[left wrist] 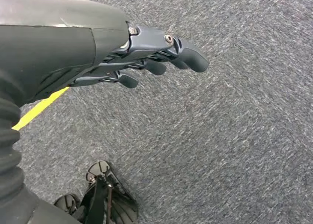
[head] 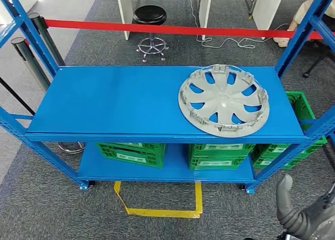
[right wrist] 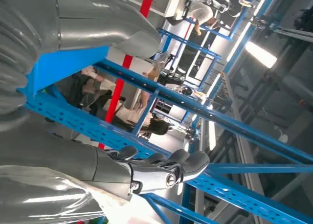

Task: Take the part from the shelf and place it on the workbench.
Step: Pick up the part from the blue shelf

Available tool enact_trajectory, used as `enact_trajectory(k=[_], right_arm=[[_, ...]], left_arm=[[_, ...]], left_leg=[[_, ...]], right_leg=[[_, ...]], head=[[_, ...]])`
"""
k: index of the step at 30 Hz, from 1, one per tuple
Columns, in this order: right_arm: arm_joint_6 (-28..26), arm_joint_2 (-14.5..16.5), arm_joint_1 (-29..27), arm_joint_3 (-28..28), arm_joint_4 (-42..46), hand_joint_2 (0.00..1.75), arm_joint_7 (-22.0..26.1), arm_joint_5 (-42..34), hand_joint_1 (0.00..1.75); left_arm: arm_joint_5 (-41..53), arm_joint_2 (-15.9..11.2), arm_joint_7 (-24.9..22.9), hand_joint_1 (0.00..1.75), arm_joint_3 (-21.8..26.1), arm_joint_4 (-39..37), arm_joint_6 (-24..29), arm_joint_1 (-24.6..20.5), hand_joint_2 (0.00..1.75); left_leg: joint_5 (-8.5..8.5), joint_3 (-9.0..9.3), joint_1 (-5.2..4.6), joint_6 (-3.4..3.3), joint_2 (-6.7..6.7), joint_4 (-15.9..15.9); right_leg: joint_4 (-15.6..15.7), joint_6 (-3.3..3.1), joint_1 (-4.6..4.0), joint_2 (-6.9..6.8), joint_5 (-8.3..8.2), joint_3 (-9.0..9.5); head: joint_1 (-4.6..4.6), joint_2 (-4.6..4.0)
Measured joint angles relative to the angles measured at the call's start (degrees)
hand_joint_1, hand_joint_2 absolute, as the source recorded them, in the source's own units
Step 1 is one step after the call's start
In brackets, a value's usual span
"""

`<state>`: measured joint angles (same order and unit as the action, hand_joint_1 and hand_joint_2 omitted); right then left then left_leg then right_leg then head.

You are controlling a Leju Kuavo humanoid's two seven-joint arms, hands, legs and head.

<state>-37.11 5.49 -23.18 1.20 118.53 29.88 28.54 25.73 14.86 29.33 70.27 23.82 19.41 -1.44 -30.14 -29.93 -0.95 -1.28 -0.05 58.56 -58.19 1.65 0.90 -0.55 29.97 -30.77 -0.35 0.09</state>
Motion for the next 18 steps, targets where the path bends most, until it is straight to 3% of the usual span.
enact_trajectory(k=[3, 4, 7, 8, 11, 13, 15, 16, 17, 18], right_arm=[[0.0, -0.1, 0.0, 0.0, 0.3, 1.75, 0.1, -0.2, 0.00], [0.0, -0.1, -0.1, 0.0, 0.4, 1.75, 0.3, -0.3, 0.00], [0.1, -0.3, -0.2, -0.1, 0.5, 1.75, 0.9, -0.8, 0.00], [0.1, -0.3, -0.3, 0.0, 0.5, 1.75, 1.1, -0.9, 0.00], [0.1, -0.3, -0.5, 0.0, 0.6, 1.75, 1.1, -0.9, 0.00], [0.1, -0.3, -0.5, -0.1, 0.6, 1.75, 1.2, -0.9, 0.00], [0.1, -0.3, -0.5, -0.1, 0.7, 1.75, 1.2, -0.9, 0.00], [0.1, -0.3, -0.5, -0.1, 0.7, 1.75, 1.2, -0.9, 0.00], [0.1, -0.3, -0.5, -0.1, 0.7, 1.75, 1.2, -0.8, 0.00], [0.2, -0.3, -0.5, -0.2, 0.7, 1.75, 1.2, -0.8, 0.00]], left_arm=[[0.0, 0.0, 0.0, 0.00, 0.0, -0.1, 0.0, -0.1, 1.75], [0.1, 0.0, 0.0, 0.00, 0.1, -0.3, -0.1, -0.1, 1.75], [0.2, 0.0, -0.2, 0.00, 1.0, -1.0, -1.0, -0.2, 1.75], [0.2, 0.0, -0.3, 0.00, 1.3, -1.1, -1.3, -0.3, 1.75], [0.2, -0.1, -0.3, 0.00, 1.5, -1.1, -1.3, -0.3, 1.75], [0.2, -0.2, -0.3, 0.00, 1.5, -1.1, -1.3, -0.4, 1.75], [0.2, -0.2, -0.3, 0.00, 1.5, -1.1, -1.3, -0.4, 1.75], [0.3, -0.2, -0.4, 0.00, 1.6, -1.1, -1.2, -0.3, 1.75], [0.5, -0.2, -0.6, 0.00, 1.7, -1.2, -1.1, -0.3, 1.75], [0.6, -0.3, -0.9, 0.00, 1.7, -1.3, -1.0, -0.2, 1.75]], left_leg=[[0.72, 0.44, 0.42, -0.68, 0.02, -1.2], [1.03, 0.66, 0.63, -0.98, 0.03, -1.8], [-0.01, 1.47, 0.95, 0.26, -0.22, -1.4], [-0.41, 1.66, 1.00, 0.83, -0.32, -1.2], [-1.03, 1.56, 1.14, 1.42, -0.30, -0.6], [-3.44, -0.29, 1.25, 1.94, -0.26, 3.5], [-6.88, -4.36, 1.32, 2.23, -0.25, 11.5], [-7.76, -6.16, 1.33, 2.23, -0.25, 14.8], [-7.48, -7.12, 1.32, 2.13, -0.25, 16.2], [-5.91, -6.96, 1.31, 1.92, -0.25, 15.1]], right_leg=[[-0.8, 0.37, -0.14, 0.09, 0.69, -0.43], [-5.0, 0.64, -0.15, 0.20, 2.51, -2.73], [-4.8, 1.00, 0.23, 0.67, 0.94, -3.67], [-0.7, 0.76, 0.28, 0.78, -1.13, -1.83], [-0.7, -0.29, 0.32, 0.77, -0.94, -1.67], [-0.6, -0.84, 0.47, 0.53, -0.79, -1.47], [-0.6, -1.20, 0.40, 0.30, -0.61, -1.39], [-0.6, -1.29, 0.34, 0.25, -0.54, -1.33], [-0.6, -1.36, 0.28, 0.24, -0.47, -1.23], [-0.6, -1.41, 0.22, 0.27, -0.39, -1.06]], head=[[0.08, 0.00], [0.15, 0.00], [0.48, 0.00], [0.50, 0.00], [0.38, 0.00], [0.22, 0.00], [0.12, 0.00], [0.12, 0.00], [0.13, 0.00], [0.13, 0.00]])
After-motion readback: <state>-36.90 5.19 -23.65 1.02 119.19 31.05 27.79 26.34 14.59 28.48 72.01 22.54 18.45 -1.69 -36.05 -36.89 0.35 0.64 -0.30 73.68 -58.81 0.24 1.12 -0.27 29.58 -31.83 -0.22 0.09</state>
